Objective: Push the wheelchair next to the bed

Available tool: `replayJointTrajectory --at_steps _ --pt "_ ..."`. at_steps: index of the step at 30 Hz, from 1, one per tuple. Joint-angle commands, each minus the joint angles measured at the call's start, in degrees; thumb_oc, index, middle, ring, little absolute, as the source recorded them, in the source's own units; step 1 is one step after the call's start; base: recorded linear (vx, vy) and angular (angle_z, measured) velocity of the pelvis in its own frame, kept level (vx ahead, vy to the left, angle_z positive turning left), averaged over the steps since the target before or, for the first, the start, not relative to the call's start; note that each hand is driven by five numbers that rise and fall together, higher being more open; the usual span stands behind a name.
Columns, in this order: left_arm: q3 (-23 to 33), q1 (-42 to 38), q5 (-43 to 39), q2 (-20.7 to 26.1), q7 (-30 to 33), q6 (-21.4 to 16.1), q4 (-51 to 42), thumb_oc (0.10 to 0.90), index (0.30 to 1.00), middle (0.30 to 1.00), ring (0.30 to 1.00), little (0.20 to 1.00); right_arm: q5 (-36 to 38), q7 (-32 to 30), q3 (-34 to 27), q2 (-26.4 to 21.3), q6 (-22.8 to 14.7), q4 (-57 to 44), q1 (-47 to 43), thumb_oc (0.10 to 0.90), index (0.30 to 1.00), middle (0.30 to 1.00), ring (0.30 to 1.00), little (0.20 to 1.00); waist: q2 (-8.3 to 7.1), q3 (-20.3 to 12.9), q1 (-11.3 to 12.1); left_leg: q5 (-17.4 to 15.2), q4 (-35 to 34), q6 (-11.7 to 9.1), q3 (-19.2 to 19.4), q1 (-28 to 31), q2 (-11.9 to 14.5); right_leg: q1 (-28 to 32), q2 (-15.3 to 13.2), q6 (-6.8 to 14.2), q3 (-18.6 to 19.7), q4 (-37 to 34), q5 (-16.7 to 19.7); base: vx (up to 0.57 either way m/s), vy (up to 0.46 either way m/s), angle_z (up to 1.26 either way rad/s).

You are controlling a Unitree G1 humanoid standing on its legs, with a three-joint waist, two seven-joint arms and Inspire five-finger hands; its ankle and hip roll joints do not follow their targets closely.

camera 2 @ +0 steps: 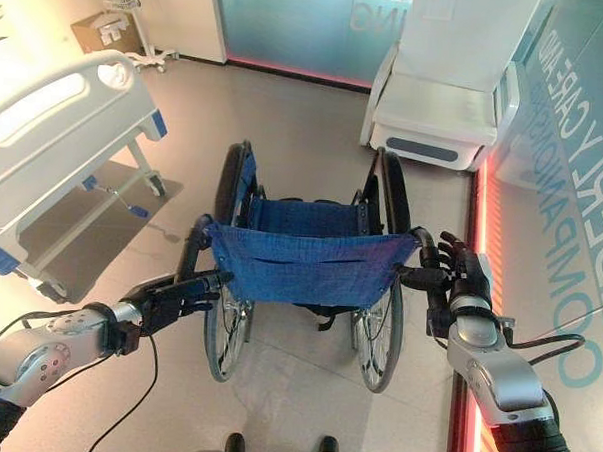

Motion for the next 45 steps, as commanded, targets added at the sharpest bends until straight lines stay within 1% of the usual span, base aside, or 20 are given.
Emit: replayJointTrajectory --at_steps 1,11,17,25,32,34,36,37,39,40,41,42,43,44,45 --pt "-0.67 -8.82 -4.56 -0.33 1.45 -4.73 -0.73 0.4 0.3 0.3 0.3 0.3 -2.25 -1.3 2.89 -4.11 -1.02 -1.51 -5.1 0.4 0.3 0.3 0.3 0.3 0.03 -1.67 -0.06 -0.23 0.23 -1.25 -0.01 -0.78 1.29 -0.43 0.76 0.57 0.6 0.09 1.58 0.04 -0.015 -0.01" --pt "0.92 -8.29 -3.68 -1.79 2.83 -6.61 0.24 0.4 0.3 0.3 0.3 0.3 -2.57 -0.47 2.98 -3.22 -0.05 -0.66 -4.98 0.4 0.3 0.3 0.3 0.3 -0.29 -2.12 0.31 -0.23 0.23 -1.35 -0.27 -0.45 1.46 0.06 0.8 0.6 0.15 0.09 1.28 0.0 0.0 0.0" --pt "1.46 -8.19 -3.53 -2.14 2.7 -6.65 0.43 0.4 0.3 0.3 0.3 0.3 -3.15 0.4 2.93 -2.97 0.53 -0.44 -4.79 0.4 0.3 0.3 0.3 0.3 -0.27 -2.39 0.4 -0.21 0.23 -1.5 -0.39 -0.3 1.54 0.32 0.71 0.64 -0.04 0.09 1.11 0.0 0.0 0.0" --pt "1.87 -8.36 -3.05 -2.17 3.05 -6.9 0.9 0.4 0.3 0.3 0.3 0.3 -2.69 0.11 3.43 -2.63 1.23 -0.65 -5.44 0.4 0.3 0.3 0.3 0.3 -0.36 -2.47 0.6 -0.42 0.23 -1.61 -0.47 0.07 1.56 0.7 0.76 0.64 -0.3 0.09 0.85 0.0 -0.009 0.0" --pt "2.73 -9.11 -2.99 -1.6 3.97 -7.13 1.46 0.4 0.3 0.3 0.3 0.3 -3.39 0.79 4.0 -2.71 0.95 -1.44 -6.19 0.4 0.3 0.3 0.3 0.3 -0.56 -2.98 0.55 -0.2 0.23 -2.05 -0.65 0.63 2.03 1.47 1.92 0.07 -0.77 0.27 0.17 -0.01 -0.076 0.01" --pt "3.46 -9.52 -4.54 -1.02 5.24 -6.84 1.67 0.4 0.3 0.3 0.3 0.3 -3.39 1.54 3.92 -3.21 1.21 -1.74 -6.71 0.4 0.3 0.3 0.3 0.3 -0.61 -2.92 0.59 0.3 0.27 -2.33 -0.81 1.16 2.41 1.51 2.5 -0.32 -0.79 1.52 -0.57 0.0 -0.139 0.03" --pt "4.45 -9.83 -6.23 -0.43 6.62 -6.85 2.11 0.4 0.3 0.3 0.3 0.3 -2.95 2.66 3.73 -4.1 1.78 -2.07 -7.46 0.4 0.3 0.3 0.3 0.3 -0.94 -2.6 0.77 0.05 3.83 -3.01 -1.17 0.49 3.09 1.17 2.99 -1.0 -0.82 3.77 -1.52 0.0 -0.174 0.0" --pt "5.13 -10.08 -7.73 -0.09 7.58 -6.82 2.4 0.4 0.3 0.3 0.3 0.3 -2.82 3.48 3.7 -4.73 1.96 -2.0 -8.04 0.4 0.3 0.3 0.3 0.3 -1.39 -2.26 0.83 -0.88 8.16 -3.42 -1.21 -0.72 3.59 0.81 3.03 -1.52 -1.02 5.3 -1.95 0.01 -0.191 -0.01" --pt "6.38 -10.12 -9.18 0.37 8.67 -7.23 2.65 0.4 0.3 0.3 0.3 0.3 -2.81 4.51 3.92 -5.36 2.05 -1.75 -8.97 0.4 0.3 0.3 0.3 0.3 -2.36 -1.56 1.03 -2.56 15.1 -3.54 -1.09 -2.84 4.19 0.17 2.87 -2.31 -1.06 7.33 -2.29 0.02 -0.168 -0.05" --pt "6.8 -9.98 -9.35 0.37 8.76 -7.32 2.75 0.4 0.3 0.3 0.3 0.3 -2.83 4.73 4.07 -5.5 2.02 -1.62 -9.3 0.4 0.3 0.3 0.3 0.3 -2.68 -1.19 1.23 -2.37 17.79 -3.56 -1.24 -3.89 4.48 0.09 2.87 -2.64 -1.03 7.96 -2.32 0.01 -0.187 -0.09" --pt "8.38 -9.35 -10.31 0.55 9.24 -7.35 2.73 0.4 0.3 0.3 0.3 0.3 -3.12 5.74 4.29 -5.97 1.59 -1.56 -9.84 0.4 0.3 0.3 0.3 0.3 -3.29 -0.04 1.67 -0.88 26.31 -3.65 -2.29 -7.93 5.15 -0.06 3.27 -3.74 -0.97 9.58 -2.65 -0.01 -0.168 -0.06" --pt "9.58 -8.68 -10.64 0.51 9.11 -7.19 2.54 0.4 0.3 0.3 0.3 0.3 -3.37 6.34 4.03 -6.21 1.34 -1.79 -9.84 0.4 0.3 0.3 0.3 0.3 -3.4 0.65 1.9 0.46 30.84 -3.53 -3.06 -10.63 5.08 -0.2 3.64 -4.37 -0.77 10.6 -2.83 0.01 -0.189 -0.13" --pt "11.43 -7.7 -11.19 0.19 8.42 -6.89 2.66 0.4 0.3 0.3 0.3 0.3 -4.05 7.5 3.57 -6.52 0.67 -2.1 -9.8 0.4 0.3 0.3 0.3 0.3 -3.6 1.87 2.23 2.35 35.99 -3.05 -2.89 -14.01 4.85 0.11 4.13 -5.47 -0.18 12.06 -3.34 0.03 -0.086 -0.14" --pt "12.28 -7.2 -11.37 -0.06 7.9 -6.96 2.95 0.4 0.3 0.3 0.3 0.3 -4.28 7.95 3.46 -6.53 0.43 -2.17 -9.87 0.4 0.3 0.3 0.3 0.3 -3.41 2.24 2.3 2.71 36.79 -2.72 -3.24 -15.44 4.58 0.19 4.53 -5.77 0.22 12.76 -3.73 0.1 -0.012 -0.16" --pt "13.39 -6.15 -11.44 -0.46 7.32 -7.48 3.38 0.4 0.3 0.3 0.3 0.3 -4.79 8.97 3.38 -6.38 0.05 -2.24 -10.0 0.4 0.3 0.3 0.3 0.3 -3.04 2.61 2.76 3.16 34.46 -2.16 -3.95 -16.3 3.0 0.51 5.04 -5.68 1.04 13.53 -4.4 0.13 0.067 -0.07"
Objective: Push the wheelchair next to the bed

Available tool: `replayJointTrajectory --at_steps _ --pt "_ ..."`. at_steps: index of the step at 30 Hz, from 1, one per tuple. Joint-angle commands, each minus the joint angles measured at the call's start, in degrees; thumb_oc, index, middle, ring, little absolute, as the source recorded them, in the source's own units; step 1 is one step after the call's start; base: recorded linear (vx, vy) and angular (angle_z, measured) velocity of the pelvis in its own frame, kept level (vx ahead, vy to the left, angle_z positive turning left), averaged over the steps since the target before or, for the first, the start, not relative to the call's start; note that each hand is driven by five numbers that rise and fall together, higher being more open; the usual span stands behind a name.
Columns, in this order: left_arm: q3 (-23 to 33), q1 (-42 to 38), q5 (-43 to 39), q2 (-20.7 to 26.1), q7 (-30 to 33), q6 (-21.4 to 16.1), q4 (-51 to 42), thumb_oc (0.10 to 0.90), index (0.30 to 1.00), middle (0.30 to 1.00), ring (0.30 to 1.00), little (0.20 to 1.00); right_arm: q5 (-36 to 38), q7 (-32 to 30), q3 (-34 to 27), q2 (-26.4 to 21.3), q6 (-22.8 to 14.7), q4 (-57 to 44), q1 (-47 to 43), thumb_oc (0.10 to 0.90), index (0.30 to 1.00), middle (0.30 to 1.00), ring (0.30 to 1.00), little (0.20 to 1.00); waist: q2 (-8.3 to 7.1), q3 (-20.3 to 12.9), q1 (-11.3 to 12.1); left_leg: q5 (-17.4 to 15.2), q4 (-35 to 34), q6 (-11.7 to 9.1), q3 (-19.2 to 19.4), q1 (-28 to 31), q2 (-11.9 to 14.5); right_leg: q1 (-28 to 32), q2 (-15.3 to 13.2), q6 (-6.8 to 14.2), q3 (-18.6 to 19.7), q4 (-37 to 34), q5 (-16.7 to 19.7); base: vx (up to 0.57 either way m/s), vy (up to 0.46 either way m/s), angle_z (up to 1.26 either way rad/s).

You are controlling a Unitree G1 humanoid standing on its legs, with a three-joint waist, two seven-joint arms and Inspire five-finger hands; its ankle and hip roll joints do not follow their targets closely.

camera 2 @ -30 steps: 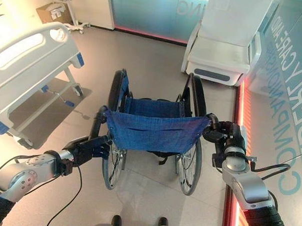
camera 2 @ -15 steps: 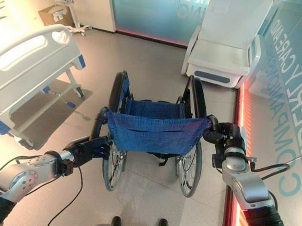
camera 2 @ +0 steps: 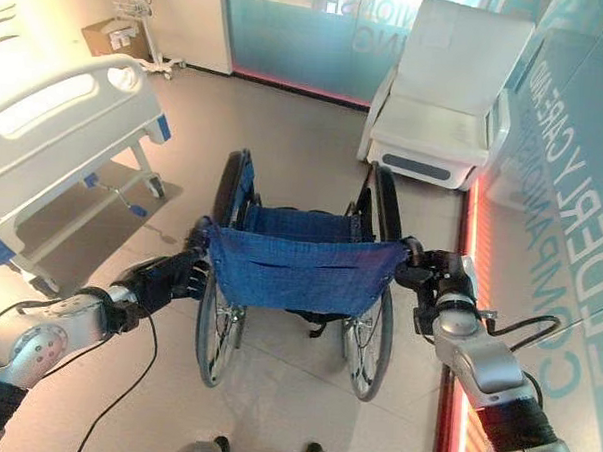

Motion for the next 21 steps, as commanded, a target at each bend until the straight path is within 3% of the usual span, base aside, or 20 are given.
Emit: replayJointTrajectory --at_steps 1,2,3,4,6,8,10,11,12,16,18,19,21 --pt "8.13 -1.25 -2.4 -0.02 -1.61 -7.55 -0.31 0.4 0.3 0.3 0.3 0.3 -2.92 8.32 -2.58 -6.89 -6.01 -7.29 -2.51 0.4 0.3 0.3 0.3 0.3 2.01 -2.97 -1.04 6.44 3.0 3.39 -2.77 -6.61 -0.38 2.36 4.77 -1.43 -0.2 2.01 1.43 0.27 0.119 -0.16" --pt "9.25 0.06 -2.35 -0.43 -1.94 -8.48 0.01 0.4 0.3 0.3 0.3 0.3 -2.98 9.02 -1.95 -6.79 -6.65 -7.29 -2.97 0.4 0.3 0.3 0.3 0.3 2.89 -3.04 -0.09 9.33 -3.35 2.81 -3.01 -7.11 -1.49 3.26 6.0 -1.05 0.42 2.24 0.46 0.24 0.09 -0.18" --pt "9.34 0.21 -2.39 -0.49 -1.85 -8.68 0.04 0.4 0.3 0.3 0.3 0.3 -2.92 9.01 -1.8 -6.83 -6.78 -7.26 -3.07 0.4 0.3 0.3 0.3 0.3 2.93 -3.03 0.04 9.83 -4.59 2.69 -2.91 -6.94 -1.62 3.48 6.07 -1.0 0.53 2.21 0.32 0.39 0.126 -0.31" --pt "9.2 0.7 -2.27 -0.8 -1.66 -9.84 0.6 0.4 0.3 0.3 0.3 0.3 -2.76 9.19 -0.86 -6.7 -7.79 -6.25 -3.86 0.4 0.3 0.3 0.3 0.3 3.78 -3.33 0.76 12.74 -12.17 1.67 -2.73 -7.06 -1.23 4.88 7.21 -0.9 0.81 1.64 -0.4 0.35 0.103 -0.22" --pt "8.32 0.93 -1.74 -1.2 -1.28 -11.53 1.37 0.4 0.3 0.3 0.3 0.3 -2.36 9.62 0.31 -6.51 -9.18 -4.82 -4.86 0.4 0.3 0.3 0.3 0.3 4.76 -3.86 1.73 16.49 -19.64 0.41 -3.37 -7.8 -0.39 7.16 8.36 -0.99 1.29 0.62 -1.35 0.45 0.14 -0.26" --pt "7.75 1.09 -1.39 -1.56 -0.7 -12.52 1.71 0.4 0.3 0.3 0.3 0.3 -1.69 10.53 0.54 -6.69 -9.95 -3.88 -5.37 0.4 0.3 0.3 0.3 0.3 4.69 -3.99 2.37 17.96 -24.48 -0.12 -3.42 -7.41 -0.15 9.93 8.13 -1.03 1.93 -0.44 -2.5 0.48 0.155 -0.38" --pt "7.52 1.14 -1.55 -1.85 0.43 -12.93 1.47 0.4 0.3 0.3 0.3 0.3 -0.63 11.13 0.17 -7.2 -9.99 -4.1 -5.54 0.4 0.3 0.3 0.3 0.3 4.66 -4.48 2.85 17.7 -24.72 -0.04 -3.89 -7.72 -0.05 11.81 7.47 -1.0 2.27 -1.08 -3.81 0.5 0.218 -0.6" --pt "7.45 0.79 -1.47 -2.16 0.76 -13.03 1.83 0.4 0.3 0.3 0.3 0.3 0.08 11.11 0.46 -7.37 -10.01 -3.98 -6.22 0.4 0.3 0.3 0.3 0.3 4.4 -5.08 3.28 14.84 -25.86 0.67 -4.45 -7.03 -0.75 12.52 6.42 -0.37 2.13 -0.9 -4.7 0.35 0.176 -0.47" --pt "7.3 0.7 -1.38 -2.3 0.84 -13.15 1.98 0.4 0.3 0.3 0.3 0.3 0.18 11.11 0.51 -7.31 -10.05 -3.92 -6.36 0.4 0.3 0.3 0.3 0.3 4.33 -5.17 3.4 14.46 -25.93 0.75 -4.67 -6.88 -0.96 12.7 6.18 -0.25 2.07 -0.83 -4.94 0.49 0.25 -0.53" --pt "7.08 -0.65 0.65 -2.81 0.22 -11.13 3.58 0.4 0.3 0.3 0.3 0.3 0.86 9.78 0.02 -6.08 -9.84 -3.87 -6.72 0.4 0.3 0.3 0.3 0.3 3.19 -6.28 4.55 9.64 -18.81 3.12 -5.11 -8.68 -4.88 14.71 3.33 1.88 1.36 2.72 -7.97 0.47 0.24 -0.15" --pt "7.3 -0.74 2.25 -2.02 -2.06 -9.76 3.66 0.4 0.3 0.3 0.3 0.3 1.61 8.5 -0.69 -6.17 -9.27 -4.78 -6.29 0.4 0.3 0.3 0.3 0.3 2.52 -6.89 4.89 8.32 -17.25 4.77 -4.97 -8.69 -7.0 12.81 1.69 3.83 0.31 8.44 -5.24 0.44 0.265 -0.02" --pt "7.96 -0.62 2.65 -0.73 -4.19 -8.96 3.6 0.4 0.3 0.3 0.3 0.3 2.13 7.95 -1.37 -6.3 -8.89 -5.74 -5.71 0.4 0.3 0.3 0.3 0.3 2.46 -7.41 4.88 7.31 -16.7 6.45 -5.14 -8.16 -8.64 10.01 0.53 5.43 0.14 16.63 -1.28 0.36 0.25 -0.01" --pt "8.44 -0.8 2.12 0.69 -5.87 -8.55 3.62 0.4 0.3 0.3 0.3 0.3 2.48 7.26 -1.53 -5.94 -8.7 -6.22 -5.54 0.4 0.3 0.3 0.3 0.3 2.58 -8.02 4.91 6.27 -16.5 7.95 -5.41 -7.4 -10.14 6.11 -0.55 6.5 -0.09 23.43 2.36 0.36 0.242 -0.09"
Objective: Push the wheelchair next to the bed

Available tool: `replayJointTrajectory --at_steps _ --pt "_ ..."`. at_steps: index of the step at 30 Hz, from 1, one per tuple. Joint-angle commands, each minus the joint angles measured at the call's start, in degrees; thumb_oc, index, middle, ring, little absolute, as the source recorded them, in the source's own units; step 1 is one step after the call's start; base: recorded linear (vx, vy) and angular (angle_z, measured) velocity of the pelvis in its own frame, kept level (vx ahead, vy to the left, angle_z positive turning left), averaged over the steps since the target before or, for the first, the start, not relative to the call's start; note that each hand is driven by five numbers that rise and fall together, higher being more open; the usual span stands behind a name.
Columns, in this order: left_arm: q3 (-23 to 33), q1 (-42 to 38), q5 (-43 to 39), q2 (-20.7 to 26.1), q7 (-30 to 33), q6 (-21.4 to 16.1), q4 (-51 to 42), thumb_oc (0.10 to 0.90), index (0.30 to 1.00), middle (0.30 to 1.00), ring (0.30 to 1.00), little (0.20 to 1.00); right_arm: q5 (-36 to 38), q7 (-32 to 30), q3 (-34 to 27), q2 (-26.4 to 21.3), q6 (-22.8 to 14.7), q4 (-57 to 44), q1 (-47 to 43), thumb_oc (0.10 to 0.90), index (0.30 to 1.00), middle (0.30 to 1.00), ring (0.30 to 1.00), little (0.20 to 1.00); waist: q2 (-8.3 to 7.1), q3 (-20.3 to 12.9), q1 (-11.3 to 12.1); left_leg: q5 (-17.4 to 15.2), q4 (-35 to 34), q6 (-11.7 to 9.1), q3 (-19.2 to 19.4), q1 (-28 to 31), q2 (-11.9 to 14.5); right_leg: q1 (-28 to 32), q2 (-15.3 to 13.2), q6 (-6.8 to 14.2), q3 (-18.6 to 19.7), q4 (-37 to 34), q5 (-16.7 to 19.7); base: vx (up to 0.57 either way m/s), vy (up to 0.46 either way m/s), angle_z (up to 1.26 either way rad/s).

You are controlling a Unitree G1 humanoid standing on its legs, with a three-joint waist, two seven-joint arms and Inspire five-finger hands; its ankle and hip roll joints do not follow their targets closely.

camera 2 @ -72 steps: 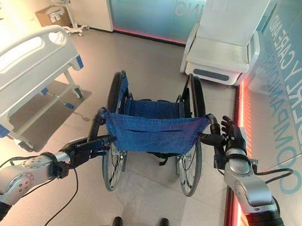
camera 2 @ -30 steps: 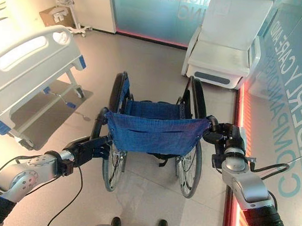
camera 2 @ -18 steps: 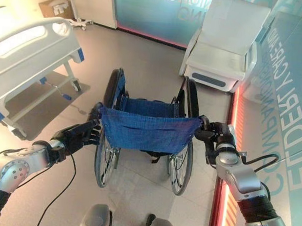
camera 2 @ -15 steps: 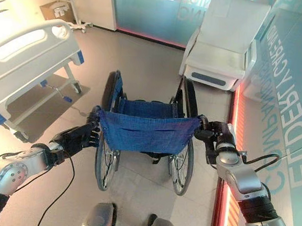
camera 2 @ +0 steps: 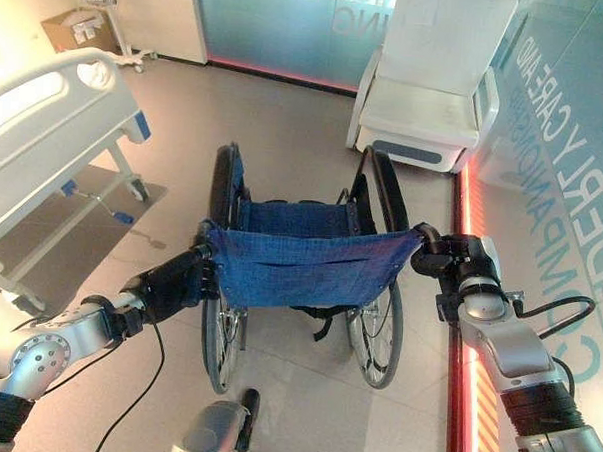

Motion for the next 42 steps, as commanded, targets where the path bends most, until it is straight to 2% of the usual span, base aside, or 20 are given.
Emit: replayJointTrajectory --at_steps 1,5,8,9,13,15,17,18,20,22,23,25,26,27,29,32,33,35,38,42 --pt "8.45 -4.25 4.34 4.62 0.02 -6.71 4.41 0.4 0.3 0.3 0.3 0.3 3.73 1.86 0.58 0.92 -6.99 -9.4 -5.18 0.4 0.3 0.3 0.3 0.3 0.87 -6.73 1.26 6.64 -7.37 -3.03 -2.85 -2.58 -0.45 -0.3 3.2 1.86 -2.38 11.6 17.73 0.36 0.197 0.02" --pt "7.09 -6.92 3.2 5.53 -1.07 -6.68 4.53 0.4 0.3 0.3 0.3 0.3 1.54 2.25 1.69 2.91 -8.33 -7.99 -6.49 0.4 0.3 0.3 0.3 0.3 1.18 -6.28 1.11 5.03 -6.15 -1.98 -3.12 -2.3 -2.55 -3.7 4.26 -0.11 -3.74 7.35 16.2 0.26 0.038 0.04" --pt "6.19 -7.93 4.16 4.01 -0.5 -8.46 4.64 0.4 0.3 0.3 0.3 0.3 0.12 2.98 2.11 3.84 -9.25 -7.64 -8.3 0.4 0.3 0.3 0.3 0.3 1.18 -4.36 0.5 2.74 -2.59 -2.82 -3.36 -1.91 -3.18 -5.83 4.98 -2.94 -5.05 -5.96 14.2 0.25 -0.059 -0.48" --pt "5.8 -8.3 4.4 3.17 0.07 -9.12 5.11 0.4 0.3 0.3 0.3 0.3 -0.09 3.29 2.26 3.82 -9.63 -7.23 -8.92 0.4 0.3 0.3 0.3 0.3 0.98 -3.27 -0.3 1.74 -1.26 -3.16 -3.6 -1.45 -3.52 -7.3 5.12 -3.1 -4.03 -8.9 16.36 0.33 -0.085 -0.41" --pt "3.97 -9.73 5.46 1.44 1.58 -10.17 6.11 0.4 0.3 0.3 0.3 0.3 0.3 3.43 2.5 3.24 -9.87 -7.19 -9.95 0.4 0.3 0.3 0.3 0.3 0.09 -0.7 -3.76 -2.99 1.33 -2.77 -4.77 2.74 -4.25 -12.92 3.4 -0.05 1.83 -16.8 25.81 0.4 -0.157 0.58" --pt "3.94 -9.32 5.92 1.22 1.62 -10.55 5.89 0.4 0.3 0.3 0.3 0.3 1.58 3.25 1.57 2.66 -9.05 -8.24 -9.52 0.4 0.3 0.3 0.3 0.3 -0.64 0.08 -5.73 -8.26 3.01 -2.1 -5.85 6.89 -4.3 -17.5 1.77 2.31 3.8 -22.72 30.31 0.57 -0.247 0.46" --pt "3.98 -8.93 5.97 1.02 1.9 -10.64 5.28 0.4 0.3 0.3 0.3 0.3 1.53 3.82 0.68 2.73 -8.28 -8.87 -9.27 0.4 0.3 0.3 0.3 0.3 -1.23 0.21 -6.53 -11.22 3.75 -1.66 -7.08 9.63 -4.47 -20.18 0.83 2.87 4.63 -24.16 32.31 0.61 -0.247 0.28" --pt "4.18 -8.73 6.4 0.77 1.92 -10.78 4.59 0.4 0.3 0.3 0.3 0.3 0.86 4.69 -0.08 2.9 -8.16 -8.91 -9.26 0.4 0.3 0.3 0.3 0.3 -1.45 0.15 -6.91 -14.24 5.4 -1.0 -8.23 11.34 -4.1 -20.48 1.08 2.91 4.59 -23.71 31.32 0.6 -0.262 0.49" --pt "4.09 -8.57 6.23 -0.1 2.19 -11.18 4.16 0.4 0.3 0.3 0.3 0.3 1.34 4.44 0.3 2.69 -7.7 -8.71 -10.34 0.4 0.3 0.3 0.3 0.3 -1.69 -0.85 -6.86 -15.02 8.62 -1.02 -9.01 11.32 -3.99 -19.44 2.09 2.46 4.14 -21.27 29.37 0.52 -0.241 0.81" --pt "4.14 -8.38 5.91 -1.11 2.7 -10.96 3.94 0.4 0.3 0.3 0.3 0.3 1.52 4.67 1.04 2.57 -6.04 -8.28 -12.27 0.4 0.3 0.3 0.3 0.3 -1.18 -2.19 -6.95 -13.03 10.45 -2.4 -9.83 13.14 -2.81 -19.51 3.17 1.45 3.34 -18.14 28.33 0.5 -0.179 0.88" --pt "4.21 -7.92 5.49 -1.59 2.99 -10.6 3.5 0.4 0.3 0.3 0.3 0.3 1.52 4.65 1.7 2.18 -4.87 -8.31 -13.15 0.4 0.3 0.3 0.3 0.3 -0.68 -3.49 -7.32 -7.37 15.08 -4.44 -10.32 14.52 -1.31 -19.14 4.2 -0.12 3.12 -15.71 27.58 0.48 -0.158 0.8" --pt "4.53 -7.34 4.47 -1.79 3.92 -9.9 2.71 0.4 0.3 0.3 0.3 0.3 1.31 4.79 2.46 1.83 -3.81 -8.71 -13.72 0.4 0.3 0.3 0.3 0.3 -0.4 -4.57 -7.28 -0.14 21.78 -6.58 -9.56 13.81 -0.25 -17.42 4.85 -1.92 1.44 -14.97 26.83 0.42 -0.185 0.76" --pt "4.85 -6.76 3.88 -2.04 4.41 -9.43 1.9 0.4 0.3 0.3 0.3 0.3 1.62 4.23 3.19 1.53 -3.21 -9.2 -14.09 0.4 0.3 0.3 0.3 0.3 -0.52 -4.79 -7.04 3.64 30.76 -7.96 -8.66 10.89 -1.09 -15.61 5.34 -3.59 0.32 -14.42 25.59 0.45 -0.234 0.6" --pt "5.46 -6.25 4.03 -2.07 4.06 -8.9 1.37 0.4 0.3 0.3 0.3 0.3 2.41 3.81 3.48 1.05 -2.66 -9.36 -14.61 0.4 0.3 0.3 0.3 0.3 -1.1 -4.5 -5.98 5.11 36.24 -8.36 -7.52 5.66 -2.51 -12.78 5.53 -4.69 -0.48 -14.43 24.68 0.38 -0.192 0.27" --pt "6.26 -5.66 4.14 -1.83 4.02 -8.73 1.01 0.4 0.3 0.3 0.3 0.3 3.53 3.54 3.67 0.38 -2.14 -9.95 -14.86 0.4 0.3 0.3 0.3 0.3 -1.13 -4.03 -4.9 3.84 36.67 -7.7 -6.66 0.81 -3.66 -10.48 6.23 -5.05 -0.94 -14.74 24.02 0.38 -0.11 0.16" --pt "8.34 -4.09 3.36 -0.13 4.19 -10.15 0.71 0.4 0.3 0.3 0.3 0.3 3.87 4.43 3.84 -0.41 -1.72 -11.43 -14.83 0.4 0.3 0.3 0.3 0.3 -1.17 -3.06 -3.31 1.68 26.75 -6.22 -5.59 -0.45 -3.51 -7.54 7.45 -4.76 -0.61 -14.58 22.36 0.43 -0.039 -0.22" --pt "8.91 -3.78 2.41 0.78 4.56 -10.75 0.88 0.4 0.3 0.3 0.3 0.3 3.97 4.28 4.24 -0.29 -1.73 -11.51 -15.18 0.4 0.3 0.3 0.3 0.3 -0.83 -3.08 -2.87 2.56 19.43 -6.03 -5.59 -0.15 -2.09 -6.66 8.49 -4.83 -0.56 -14.27 21.08 0.38 0.017 -0.24" --pt "8.87 -3.99 1.74 1.54 4.79 -11.98 2.15 0.4 0.3 0.3 0.3 0.3 3.98 3.98 5.67 0.41 -2.51 -9.84 -16.41 0.4 0.3 0.3 0.3 0.3 -0.26 -2.66 -1.62 5.76 7.94 -6.17 -4.96 -1.62 -0.15 -4.12 10.33 -5.53 0.17 -13.78 18.47 0.47 0.051 -0.09" --pt "7.86 -2.6 3.25 0.15 4.64 -13.97 2.87 0.4 0.3 0.3 0.3 0.3 2.14 5.24 6.56 1.7 -6.01 -7.41 -14.41 0.4 0.3 0.3 0.3 0.3 1.64 -2.88 0.01 14.36 -12.92 -8.77 -2.43 -4.36 4.39 1.32 13.45 -6.46 0.59 -13.21 14.08 0.63 0.108 -0.17" --pt "8.34 -1.45 3.7 0.02 5.07 -14.04 2.13 0.4 0.3 0.3 0.3 0.3 2.16 6.45 5.27 1.35 -7.7 -7.33 -12.2 0.4 0.3 0.3 0.3 0.3 1.47 -3.23 1.11 14.93 -16.64 -9.16 -2.68 -5.88 5.66 5.78 12.56 -6.2 2.04 -12.25 9.96 0.48 0.142 -0.21"
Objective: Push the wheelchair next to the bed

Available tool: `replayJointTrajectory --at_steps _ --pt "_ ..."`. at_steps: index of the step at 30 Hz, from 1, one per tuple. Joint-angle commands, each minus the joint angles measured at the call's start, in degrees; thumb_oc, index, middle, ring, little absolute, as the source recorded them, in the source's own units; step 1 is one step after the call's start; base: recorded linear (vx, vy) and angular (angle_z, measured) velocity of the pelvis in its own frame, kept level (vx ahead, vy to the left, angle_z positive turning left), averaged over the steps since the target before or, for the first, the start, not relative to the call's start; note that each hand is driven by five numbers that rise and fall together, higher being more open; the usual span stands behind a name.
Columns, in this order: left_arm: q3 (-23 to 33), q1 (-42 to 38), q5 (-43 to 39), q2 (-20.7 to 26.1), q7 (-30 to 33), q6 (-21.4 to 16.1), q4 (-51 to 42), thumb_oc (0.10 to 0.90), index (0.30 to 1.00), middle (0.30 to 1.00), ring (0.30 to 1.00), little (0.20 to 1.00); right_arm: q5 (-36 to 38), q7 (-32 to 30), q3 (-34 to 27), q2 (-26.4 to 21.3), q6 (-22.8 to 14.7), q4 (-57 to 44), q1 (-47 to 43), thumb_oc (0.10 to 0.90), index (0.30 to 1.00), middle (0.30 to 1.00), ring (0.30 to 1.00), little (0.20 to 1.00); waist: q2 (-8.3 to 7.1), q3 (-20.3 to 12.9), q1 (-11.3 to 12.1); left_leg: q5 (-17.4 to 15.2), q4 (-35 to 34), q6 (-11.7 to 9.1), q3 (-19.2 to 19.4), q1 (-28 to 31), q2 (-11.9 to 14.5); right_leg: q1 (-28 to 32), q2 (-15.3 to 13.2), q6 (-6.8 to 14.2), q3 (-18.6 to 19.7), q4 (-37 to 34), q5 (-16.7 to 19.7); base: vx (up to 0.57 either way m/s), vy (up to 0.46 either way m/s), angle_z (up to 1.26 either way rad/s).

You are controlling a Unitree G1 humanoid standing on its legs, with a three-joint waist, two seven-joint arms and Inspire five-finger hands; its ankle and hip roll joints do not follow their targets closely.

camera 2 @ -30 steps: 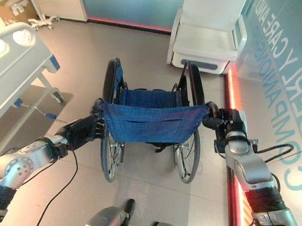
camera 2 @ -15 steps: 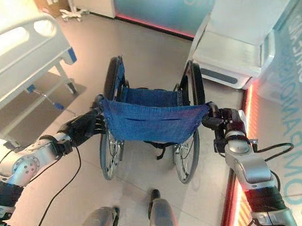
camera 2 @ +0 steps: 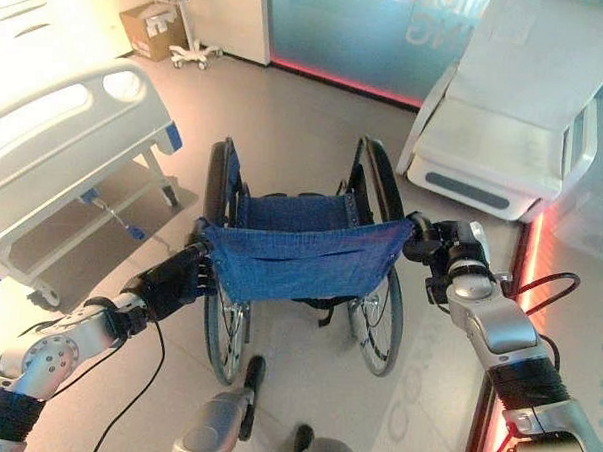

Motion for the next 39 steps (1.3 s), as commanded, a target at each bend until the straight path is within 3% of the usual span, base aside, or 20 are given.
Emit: replayJointTrajectory --at_steps 1,3,4,5,7,8,10,12,16,18,19,20,23,27,28,31,33,34,37,39 --pt "8.32 -2.22 2.18 3.51 2.88 -10.1 -0.9 0.4 0.3 0.3 0.3 0.3 2.62 6.11 1.97 -0.27 -11.03 -10.02 -5.02 0.4 0.3 0.3 0.3 0.3 -2.59 -6.64 0.77 12.84 -2.1 2.41 2.34 -0.38 -1.37 6.42 0.02 4.71 -2.11 1.3 -2.01 0.48 0.202 -0.41" --pt "8.25 -4.17 2.24 3.49 3.23 -9.76 0.7 0.4 0.3 0.3 0.3 0.3 2.3 6.24 2.03 0.88 -11.02 -9.91 -4.82 0.4 0.3 0.3 0.3 0.3 -2.49 -8.16 0.51 10.46 0.18 3.29 4.03 0.66 -2.09 7.54 -1.37 6.26 -2.77 4.66 -5.5 0.65 0.276 -0.23" --pt "8.13 -5.01 2.56 3.47 2.81 -8.91 1.49 0.4 0.3 0.3 0.3 0.3 2.09 5.63 1.69 1.85 -10.73 -10.85 -3.08 0.4 0.3 0.3 0.3 0.3 -3.34 -9.73 0.9 8.66 2.62 5.13 4.36 0.88 -4.37 7.86 -2.84 8.68 -3.59 10.14 -1.75 0.49 0.198 -0.13" --pt "8.08 -5.05 2.62 3.5 2.74 -8.85 1.55 0.4 0.3 0.3 0.3 0.3 2.12 5.56 1.62 1.92 -10.69 -10.96 -2.9 0.4 0.3 0.3 0.3 0.3 -3.51 -9.89 0.96 8.49 2.81 5.28 4.41 0.82 -4.6 7.72 -3.04 8.89 -3.64 10.58 -1.62 0.45 0.196 -0.16" --pt "7.43 -6.28 3.8 3.9 1.25 -8.13 2.92 0.4 0.3 0.3 0.3 0.3 2.12 4.23 2.18 2.81 -10.17 -11.57 -2.39 0.4 0.3 0.3 0.3 0.3 -3.65 -11.09 0.76 7.28 3.53 7.02 4.87 2.51 -6.03 4.02 -3.99 11.54 -4.8 21.13 4.93 0.39 0.2 -0.26" --pt "7.13 -6.92 3.9 4.55 0.19 -8.01 3.76 0.4 0.3 0.3 0.3 0.3 2.19 3.62 2.43 3.08 -10.17 -11.44 -2.38 0.4 0.3 0.3 0.3 0.3 -3.46 -11.48 0.64 6.91 3.55 7.68 4.66 3.55 -6.63 2.02 -4.1 12.31 -5.11 25.36 7.32 0.42 0.198 -0.12" --pt "6.29 -8.57 3.21 5.49 -0.05 -7.87 4.58 0.4 0.3 0.3 0.3 0.3 1.99 3.16 2.96 3.78 -10.37 -10.55 -3.0 0.4 0.3 0.3 0.3 0.3 -3.21 -11.81 0.15 5.95 3.82 8.33 5.23 4.86 -7.35 -0.64 -4.69 12.6 -5.74 26.39 8.66 0.36 0.131 0.1" --pt "5.1 -10.64 1.61 6.75 -0.16 -7.66 5.15 0.4 0.3 0.3 0.3 0.3 1.14 3.11 2.67 4.11 -11.08 -9.72 -3.06 0.4 0.3 0.3 0.3 0.3 -3.16 -12.0 -0.23 5.23 4.46 8.62 5.58 5.08 -8.45 -1.64 -4.18 11.15 -6.92 21.84 7.07 0.37 0.068 0.07" --pt "4.47 -11.16 1.57 6.86 -0.84 -7.8 4.61 0.4 0.3 0.3 0.3 0.3 0.78 3.31 1.35 2.98 -12.51 -9.77 -3.1 0.4 0.3 0.3 0.3 0.3 -3.32 -10.68 -0.49 2.43 9.95 7.71 4.18 4.11 -9.9 -2.69 -4.74 6.88 -9.05 5.46 2.48 0.28 -0.027 -0.05" --pt "3.98 -11.43 2.13 5.61 -0.45 -9.25 4.65 0.4 0.3 0.3 0.3 0.3 1.45 3.22 1.06 1.81 -13.19 -9.44 -4.5 0.4 0.3 0.3 0.3 0.3 -3.4 -8.43 -1.48 1.3 13.8 7.12 2.54 3.94 -10.75 -4.91 -4.88 6.23 -7.35 0.27 5.71 0.25 -0.043 0.22" --pt "3.41 -11.92 2.55 4.56 0.35 -10.31 4.89 0.4 0.3 0.3 0.3 0.3 1.77 3.37 1.12 1.32 -13.3 -8.92 -5.93 0.4 0.3 0.3 0.3 0.3 -3.84 -7.17 -2.43 -0.49 15.68 7.04 1.61 4.5 -11.65 -6.52 -6.04 7.16 -5.47 -3.49 9.63 0.26 -0.037 0.61" --pt "3.31 -12.01 2.58 4.37 0.58 -10.55 4.98 0.4 0.3 0.3 0.3 0.3 1.78 3.47 1.16 1.24 -13.35 -8.78 -6.17 0.4 0.3 0.3 0.3 0.3 -3.8 -6.95 -2.61 -0.99 16.08 7.05 1.5 4.64 -11.7 -6.43 -6.18 7.35 -5.28 -4.11 10.3 0.3 -0.058 0.69" --pt "2.36 -13.3 1.91 4.0 2.32 -11.37 4.75 0.4 0.3 0.3 0.3 0.3 2.25 2.9 1.56 0.78 -12.58 -8.7 -7.86 0.4 0.3 0.3 0.3 0.3 -4.24 -5.85 -5.49 -7.13 16.67 7.98 0.62 10.07 -12.09 -13.44 -9.34 10.67 -1.76 -10.06 16.46 0.39 -0.1 0.46" --pt "2.51 -13.31 2.21 3.6 3.42 -10.99 3.51 0.4 0.3 0.3 0.3 0.3 1.03 4.34 -0.09 1.23 -10.93 -9.22 -8.35 0.4 0.3 0.3 0.3 0.3 -4.92 -5.13 -7.48 -14.73 19.17 8.86 -1.99 16.97 -11.36 -19.4 -10.44 12.78 -2.23 -10.91 19.17 0.57 -0.204 0.26" --pt "2.67 -13.18 2.35 3.54 3.52 -10.95 3.3 0.4 0.3 0.3 0.3 0.3 1.05 4.42 -0.2 1.27 -10.79 -9.28 -8.53 0.4 0.3 0.3 0.3 0.3 -4.88 -5.15 -7.59 -15.02 19.34 8.9 -2.21 17.5 -11.08 -19.51 -10.29 12.75 -2.4 -10.7 18.98 0.68 -0.28 0.32" --pt "3.18 -12.01 3.42 1.92 2.96 -9.64 3.27 0.4 0.3 0.3 0.3 0.3 1.91 4.4 0.0 1.33 -8.85 -8.39 -10.35 0.4 0.3 0.3 0.3 0.3 -4.33 -6.96 -7.81 -11.38 21.99 7.28 -4.03 20.82 -8.8 -19.02 -8.29 10.81 -3.2 -7.22 17.06 0.53 -0.203 0.55" --pt "3.92 -10.83 4.01 1.38 2.66 -9.26 3.07 0.4 0.3 0.3 0.3 0.3 2.16 4.74 0.09 0.71 -7.41 -8.63 -10.68 0.4 0.3 0.3 0.3 0.3 -3.67 -8.49 -8.15 -3.85 26.66 4.67 -4.51 22.05 -7.2 -18.21 -6.94 9.19 -3.93 -5.52 16.24 0.42 -0.174 0.72" --pt "6.0 -8.67 2.55 1.68 3.98 -8.41 0.92 0.4 0.3 0.3 0.3 0.3 1.53 5.68 -0.24 -0.6 -5.74 -10.55 -9.7 0.4 0.3 0.3 0.3 0.3 -3.97 -9.71 -7.65 5.0 38.15 1.69 -3.27 19.89 -7.51 -14.98 -6.87 6.89 -7.15 -5.76 14.92 0.44 -0.211 0.93" --pt "7.77 -7.46 1.47 2.44 4.55 -8.51 -0.53 0.4 0.3 0.3 0.3 0.3 1.82 5.47 -0.33 -2.21 -5.25 -11.62 -9.34 0.4 0.3 0.3 0.3 0.3 -4.58 -9.2 -6.44 6.68 48.63 0.87 -1.64 12.3 -9.55 -11.24 -7.0 5.11 -8.67 -5.67 13.52 0.39 -0.168 0.47" --pt "9.82 -6.43 -0.2 4.06 4.6 -8.78 -1.73 0.4 0.3 0.3 0.3 0.3 2.82 5.57 -0.52 -3.98 -5.34 -12.09 -9.65 0.4 0.3 0.3 0.3 0.3 -4.75 -7.87 -4.67 3.0 46.65 3.01 -0.95 4.94 -9.51 -8.09 -5.72 4.87 -7.53 -5.05 12.92 0.43 -0.123 0.26"
